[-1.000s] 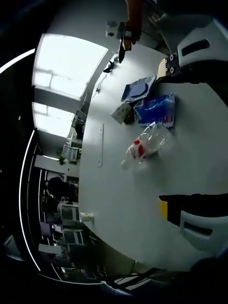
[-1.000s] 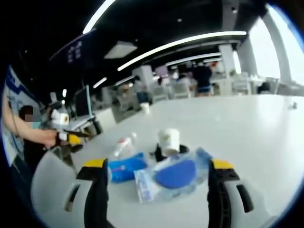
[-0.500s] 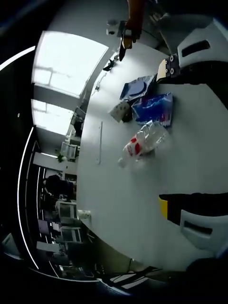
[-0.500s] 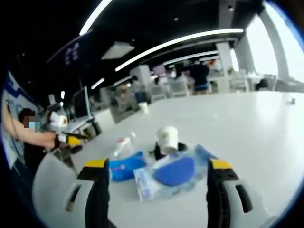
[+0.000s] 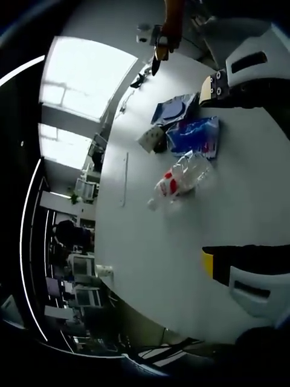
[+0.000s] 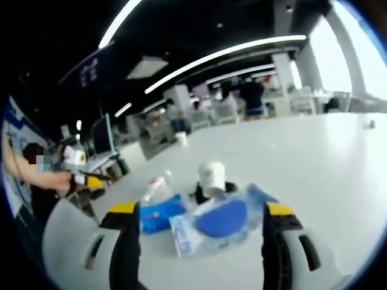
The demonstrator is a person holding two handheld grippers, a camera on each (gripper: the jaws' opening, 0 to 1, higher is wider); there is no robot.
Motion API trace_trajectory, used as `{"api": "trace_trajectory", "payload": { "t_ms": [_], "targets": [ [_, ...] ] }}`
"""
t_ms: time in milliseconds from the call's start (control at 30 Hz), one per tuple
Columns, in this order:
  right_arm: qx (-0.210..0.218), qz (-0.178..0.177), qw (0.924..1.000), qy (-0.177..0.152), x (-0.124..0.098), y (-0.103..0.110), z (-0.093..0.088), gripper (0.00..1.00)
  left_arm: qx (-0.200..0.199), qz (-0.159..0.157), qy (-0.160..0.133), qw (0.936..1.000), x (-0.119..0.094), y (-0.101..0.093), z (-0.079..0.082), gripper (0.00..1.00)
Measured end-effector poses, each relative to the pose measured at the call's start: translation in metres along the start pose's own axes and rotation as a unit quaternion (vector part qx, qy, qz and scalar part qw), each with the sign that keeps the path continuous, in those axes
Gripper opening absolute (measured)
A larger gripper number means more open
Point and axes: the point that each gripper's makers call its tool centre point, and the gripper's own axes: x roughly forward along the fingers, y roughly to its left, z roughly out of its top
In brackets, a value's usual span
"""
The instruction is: Arrange the tabletop items into an orderly group along one side of the table until the central work area is clear of visible clutter.
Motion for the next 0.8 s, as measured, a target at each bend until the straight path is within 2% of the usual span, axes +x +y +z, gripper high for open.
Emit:
{"api": "trace_trajectory", "payload": {
  "t_ms": [200,800],
  "targets": [
    [0.012,-0.004,0.9999,0.005,0.003,-0.006,-0.002,0.79,-0.006,0.000,0.010,0.9999,0.003,0.001,-0.003,0.93],
    [0.016,0.006,0.9996,0.023,0.013,0.000,-0.007,0.78,-0.023,-0.011,0.030,0.9992,0.019,-0.007,-0.005,0.91]
  ]
}}
